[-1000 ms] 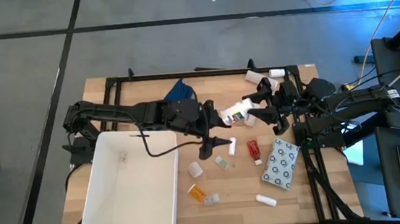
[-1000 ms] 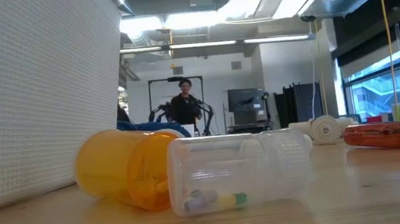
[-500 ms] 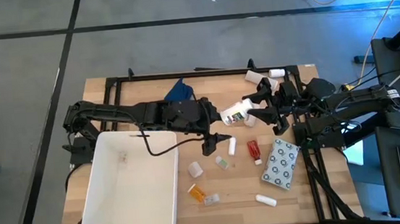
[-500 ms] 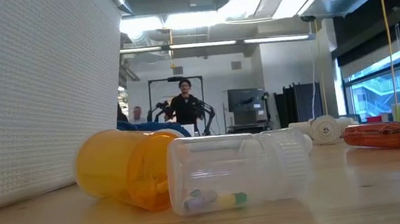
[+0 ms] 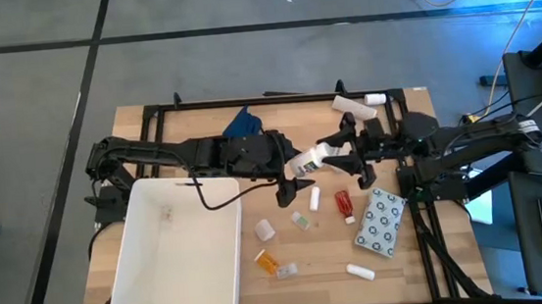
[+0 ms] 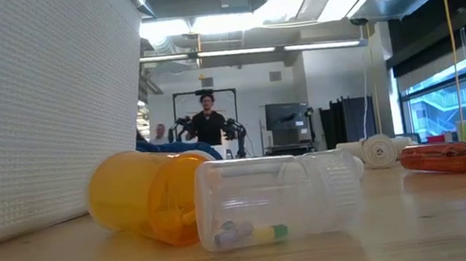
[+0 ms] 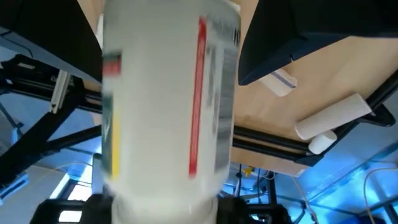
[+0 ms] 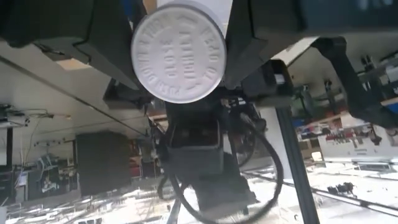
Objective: Pick & place medical supplies in basket/bin
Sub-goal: Put the white and green medicine bottle into the white bin
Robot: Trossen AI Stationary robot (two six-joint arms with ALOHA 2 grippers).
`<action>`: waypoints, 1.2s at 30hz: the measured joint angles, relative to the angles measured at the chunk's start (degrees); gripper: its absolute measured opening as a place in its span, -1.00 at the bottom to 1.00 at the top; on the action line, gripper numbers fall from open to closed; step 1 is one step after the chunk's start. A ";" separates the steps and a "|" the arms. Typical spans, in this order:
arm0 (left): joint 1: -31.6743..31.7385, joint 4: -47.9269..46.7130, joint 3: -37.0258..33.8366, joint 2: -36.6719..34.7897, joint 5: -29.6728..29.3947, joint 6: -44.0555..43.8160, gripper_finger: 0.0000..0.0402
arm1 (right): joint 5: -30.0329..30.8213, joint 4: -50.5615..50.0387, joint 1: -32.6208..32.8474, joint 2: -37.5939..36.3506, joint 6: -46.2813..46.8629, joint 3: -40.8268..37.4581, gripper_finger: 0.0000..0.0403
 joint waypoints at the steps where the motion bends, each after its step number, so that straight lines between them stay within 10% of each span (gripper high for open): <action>1: 0.02 0.00 0.00 0.00 -0.02 0.05 0.76 | 0.00 0.01 0.00 0.39 0.00 0.00 -0.02; 13: 0.36 0.65 0.00 0.00 3.02 -8.09 0.70 | -0.38 0.05 0.00 2.01 -0.08 0.00 -0.02; 26: 1.87 0.35 0.00 0.00 7.20 -15.04 0.17 | -0.77 -0.34 0.00 2.01 3.72 0.00 0.00; 36: 1.90 -1.43 0.01 -1.07 7.82 -17.29 0.13 | -2.38 -1.91 -0.04 -0.05 2.23 0.00 0.51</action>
